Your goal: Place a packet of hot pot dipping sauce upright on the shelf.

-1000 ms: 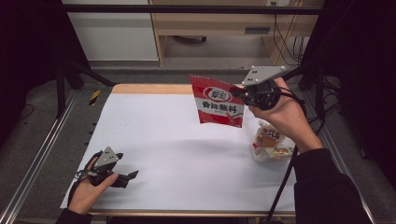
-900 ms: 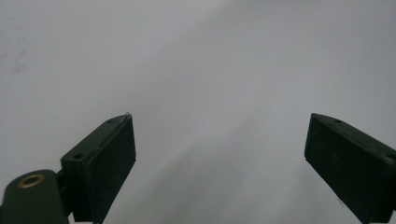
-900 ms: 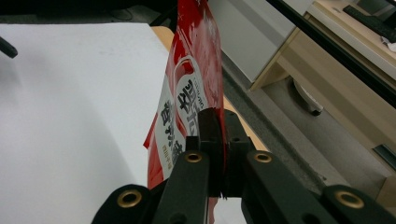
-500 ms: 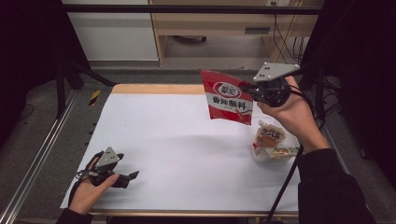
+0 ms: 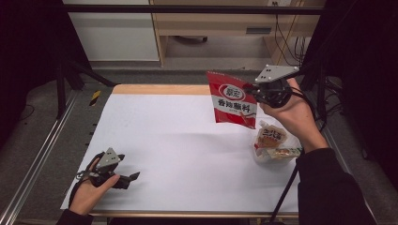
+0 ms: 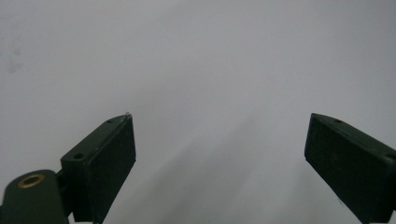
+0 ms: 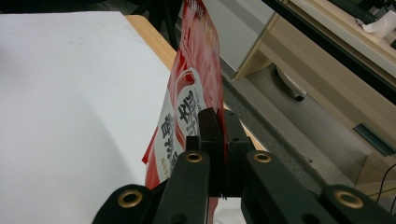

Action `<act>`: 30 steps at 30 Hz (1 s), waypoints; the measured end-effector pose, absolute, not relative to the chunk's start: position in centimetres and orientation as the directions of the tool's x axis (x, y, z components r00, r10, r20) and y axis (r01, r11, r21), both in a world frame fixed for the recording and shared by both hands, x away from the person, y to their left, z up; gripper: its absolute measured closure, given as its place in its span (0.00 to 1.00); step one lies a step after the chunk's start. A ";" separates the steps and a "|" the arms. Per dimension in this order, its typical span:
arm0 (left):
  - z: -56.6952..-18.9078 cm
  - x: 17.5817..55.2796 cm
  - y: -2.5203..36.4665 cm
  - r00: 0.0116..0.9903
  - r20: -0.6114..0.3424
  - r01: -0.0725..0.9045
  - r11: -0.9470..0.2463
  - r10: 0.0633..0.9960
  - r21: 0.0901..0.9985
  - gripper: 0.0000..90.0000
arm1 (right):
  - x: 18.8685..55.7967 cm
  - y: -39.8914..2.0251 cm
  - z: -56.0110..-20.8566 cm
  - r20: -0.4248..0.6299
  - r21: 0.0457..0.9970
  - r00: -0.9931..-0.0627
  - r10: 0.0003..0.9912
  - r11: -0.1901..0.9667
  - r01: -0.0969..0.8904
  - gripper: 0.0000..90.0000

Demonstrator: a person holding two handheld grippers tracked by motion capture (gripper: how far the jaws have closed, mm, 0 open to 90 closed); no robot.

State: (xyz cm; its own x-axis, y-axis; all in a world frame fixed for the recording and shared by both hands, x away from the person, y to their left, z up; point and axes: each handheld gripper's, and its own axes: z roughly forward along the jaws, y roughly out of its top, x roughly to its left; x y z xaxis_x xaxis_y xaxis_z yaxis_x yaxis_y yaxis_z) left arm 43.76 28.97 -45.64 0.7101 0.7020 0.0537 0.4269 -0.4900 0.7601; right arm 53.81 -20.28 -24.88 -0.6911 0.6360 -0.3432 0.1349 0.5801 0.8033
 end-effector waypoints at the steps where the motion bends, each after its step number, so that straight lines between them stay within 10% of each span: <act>1: -45.6 43.8 29.0 0.711 0.053 0.427 -0.491 0.701 0.760 0.10 | 53.9 -20.4 -24.9 -0.341 0.806 -0.688 0.640 0.576 0.136 1.00; 30: -45.9 43.9 28.7 0.716 0.051 0.431 -0.498 0.696 0.753 0.10 | 55.1 -27.1 -26.1 -0.297 0.847 -0.537 0.789 0.478 0.233 1.00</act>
